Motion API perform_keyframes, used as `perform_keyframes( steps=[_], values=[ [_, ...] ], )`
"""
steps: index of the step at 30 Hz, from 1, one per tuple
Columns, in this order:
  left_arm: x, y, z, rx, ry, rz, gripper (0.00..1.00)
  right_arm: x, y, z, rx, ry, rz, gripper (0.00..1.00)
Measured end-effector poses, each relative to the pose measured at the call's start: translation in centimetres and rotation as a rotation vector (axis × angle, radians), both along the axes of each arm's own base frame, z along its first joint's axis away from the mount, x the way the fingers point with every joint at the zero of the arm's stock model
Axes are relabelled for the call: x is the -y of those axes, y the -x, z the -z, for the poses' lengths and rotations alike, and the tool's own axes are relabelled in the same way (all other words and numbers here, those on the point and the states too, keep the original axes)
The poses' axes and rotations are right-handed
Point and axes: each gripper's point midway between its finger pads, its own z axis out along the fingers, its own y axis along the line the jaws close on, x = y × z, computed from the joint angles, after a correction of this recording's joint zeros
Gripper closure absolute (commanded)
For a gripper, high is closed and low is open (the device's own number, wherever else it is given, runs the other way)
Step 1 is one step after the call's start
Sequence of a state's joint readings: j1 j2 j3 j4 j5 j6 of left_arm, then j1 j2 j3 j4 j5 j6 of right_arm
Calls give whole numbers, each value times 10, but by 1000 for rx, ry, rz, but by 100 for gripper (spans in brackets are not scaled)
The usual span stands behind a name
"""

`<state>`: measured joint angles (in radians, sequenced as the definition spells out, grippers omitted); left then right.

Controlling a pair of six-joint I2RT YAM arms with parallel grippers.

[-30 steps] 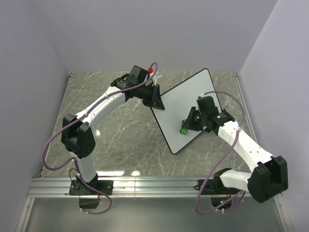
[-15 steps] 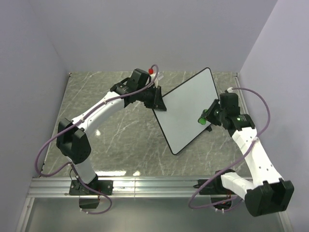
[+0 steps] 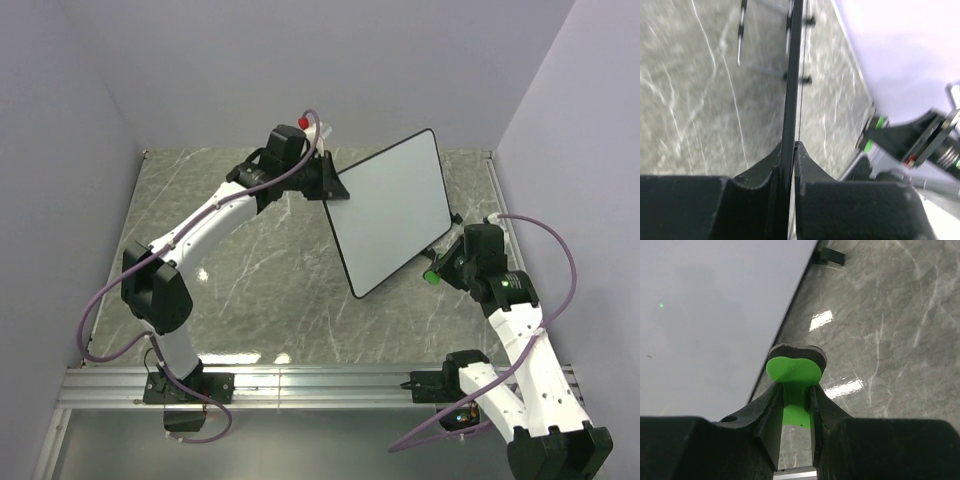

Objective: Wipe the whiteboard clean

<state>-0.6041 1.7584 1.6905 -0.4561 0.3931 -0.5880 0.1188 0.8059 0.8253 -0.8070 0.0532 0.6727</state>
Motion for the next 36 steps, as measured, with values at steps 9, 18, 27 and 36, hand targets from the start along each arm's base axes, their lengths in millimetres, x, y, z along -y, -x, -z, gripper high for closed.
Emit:
perform_keyframes(
  steps=[9, 18, 27, 36],
  values=[
    [-11, -38, -38, 80, 116, -100, 100, 12, 3, 3, -14, 56, 22, 100],
    [-13, -59, -40, 100, 159, -144, 100, 18, 3, 10, -44, 98, 17, 100],
    [-14, -82, -22, 111, 206, -197, 100, 17, 2, 19, -88, 113, 7, 100],
    [-24, -90, -48, 144, 209, -203, 100, 18, 1, 22, -102, 117, 9, 100]
  ],
)
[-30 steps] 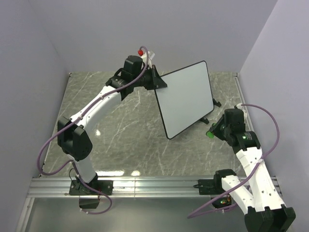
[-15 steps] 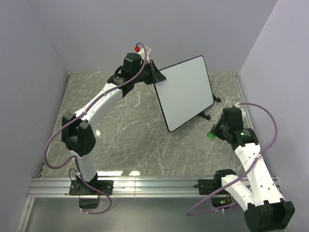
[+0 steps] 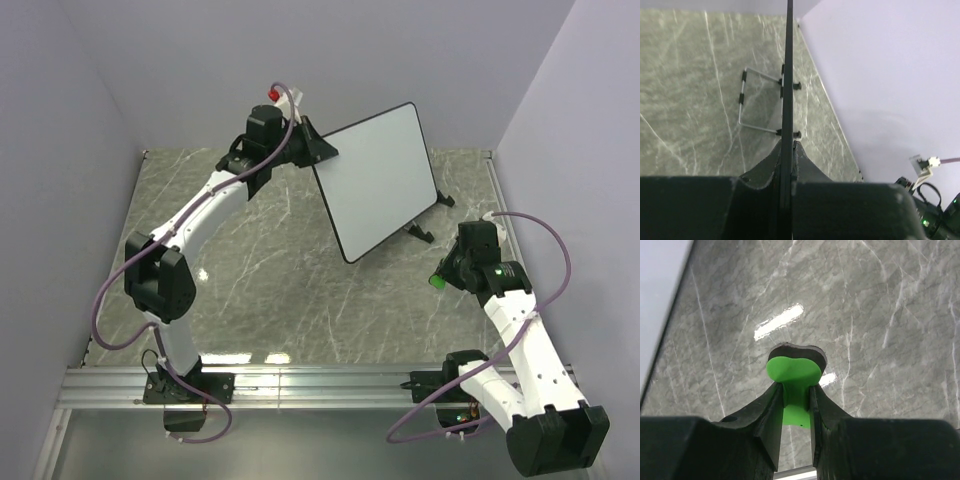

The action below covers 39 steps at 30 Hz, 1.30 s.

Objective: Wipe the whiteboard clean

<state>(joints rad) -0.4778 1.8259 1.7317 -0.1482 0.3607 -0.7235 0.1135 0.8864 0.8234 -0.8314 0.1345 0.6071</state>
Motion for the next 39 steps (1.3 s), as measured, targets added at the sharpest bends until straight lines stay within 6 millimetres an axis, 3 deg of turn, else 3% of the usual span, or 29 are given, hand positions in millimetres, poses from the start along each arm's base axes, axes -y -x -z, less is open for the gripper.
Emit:
perform_keyframes(
  steps=[7, 12, 16, 19, 23, 28, 39],
  values=[
    [-25, -21, -15, 5, 65, -60, 100, 0, 0, 3, -16, 2, -1, 100],
    [-26, -30, -26, 22, 130, -73, 100, 0, -1, 7, -33, 5, -3, 100],
    [-10, -36, -28, 31, 193, -42, 100, 0, -1, 7, -35, 4, -4, 100],
    [14, -43, -20, 21, 189, -20, 100, -1, -1, 8, -36, 3, -5, 100],
    [51, -51, 0, 20, 115, -40, 100, -1, 0, 7, -36, 2, -5, 100],
    [84, -40, 26, 14, -3, -68, 100, -1, 8, 4, -31, -5, -8, 100],
    [98, -31, 20, 84, -53, -85, 100, -3, 18, -3, -26, -17, -25, 100]
  ],
)
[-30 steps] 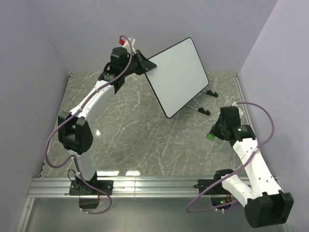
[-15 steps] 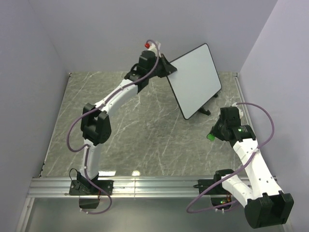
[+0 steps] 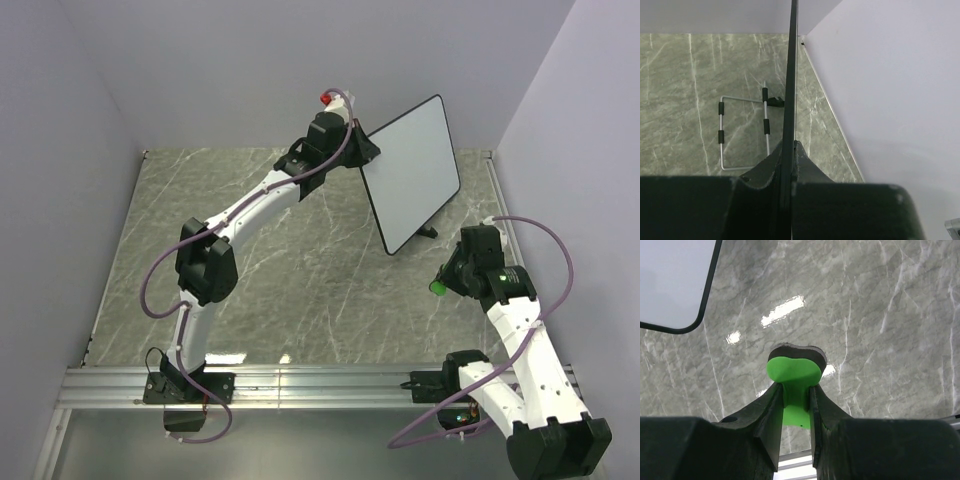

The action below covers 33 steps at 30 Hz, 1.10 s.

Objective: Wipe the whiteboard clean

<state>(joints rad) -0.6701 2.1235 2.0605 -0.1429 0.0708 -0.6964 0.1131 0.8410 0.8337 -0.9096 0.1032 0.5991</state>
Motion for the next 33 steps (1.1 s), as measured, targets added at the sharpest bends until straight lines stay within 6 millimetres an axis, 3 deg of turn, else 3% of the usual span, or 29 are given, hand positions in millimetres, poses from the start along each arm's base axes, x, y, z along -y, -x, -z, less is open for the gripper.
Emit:
perform_keyframes(
  steps=[14, 24, 33],
  values=[
    [-12, -10, -8, 13, -6, -83, 100, -6, 1, 0, -1, -1, -41, 100],
    [-25, -6, -20, 27, -24, -113, 100, -7, 1, 0, 0, -4, -47, 100],
    [-46, 3, -50, 62, -17, -152, 100, -8, 2, -1, 3, -4, -50, 100]
  ],
)
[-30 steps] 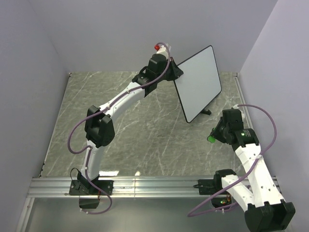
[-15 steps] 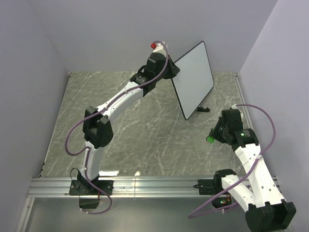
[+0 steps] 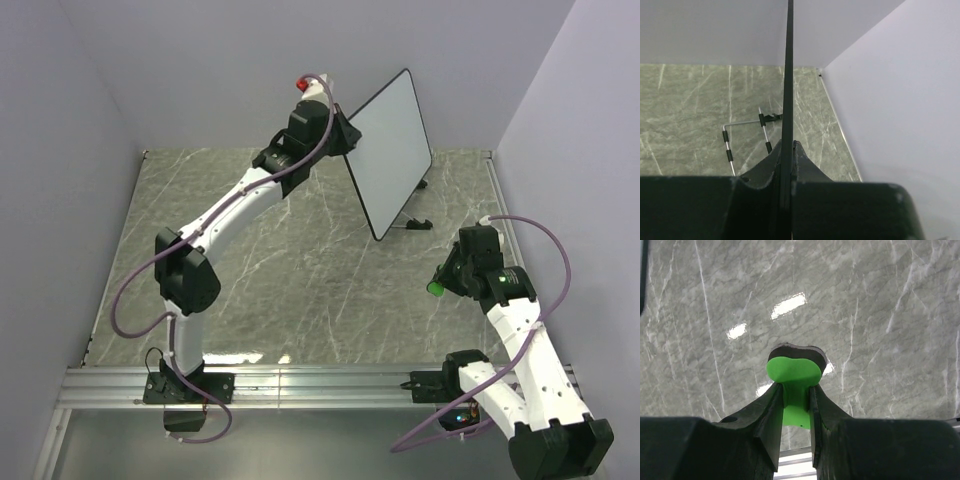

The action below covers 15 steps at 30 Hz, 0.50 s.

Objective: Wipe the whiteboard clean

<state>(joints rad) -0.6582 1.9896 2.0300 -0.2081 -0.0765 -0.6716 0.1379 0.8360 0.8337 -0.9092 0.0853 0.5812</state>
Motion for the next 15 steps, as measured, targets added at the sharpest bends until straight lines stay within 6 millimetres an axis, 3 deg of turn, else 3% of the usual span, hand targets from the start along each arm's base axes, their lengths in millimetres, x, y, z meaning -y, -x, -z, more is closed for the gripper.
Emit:
perform_keyframes(
  steps=[8, 15],
  values=[
    [-23, 7, -39, 54, 35, -43, 100, -3, 1, -1, 5, 1, -17, 100],
    [-21, 11, -35, 53, 20, -79, 100, -6, 1, -1, 7, 1, -30, 100]
  ],
)
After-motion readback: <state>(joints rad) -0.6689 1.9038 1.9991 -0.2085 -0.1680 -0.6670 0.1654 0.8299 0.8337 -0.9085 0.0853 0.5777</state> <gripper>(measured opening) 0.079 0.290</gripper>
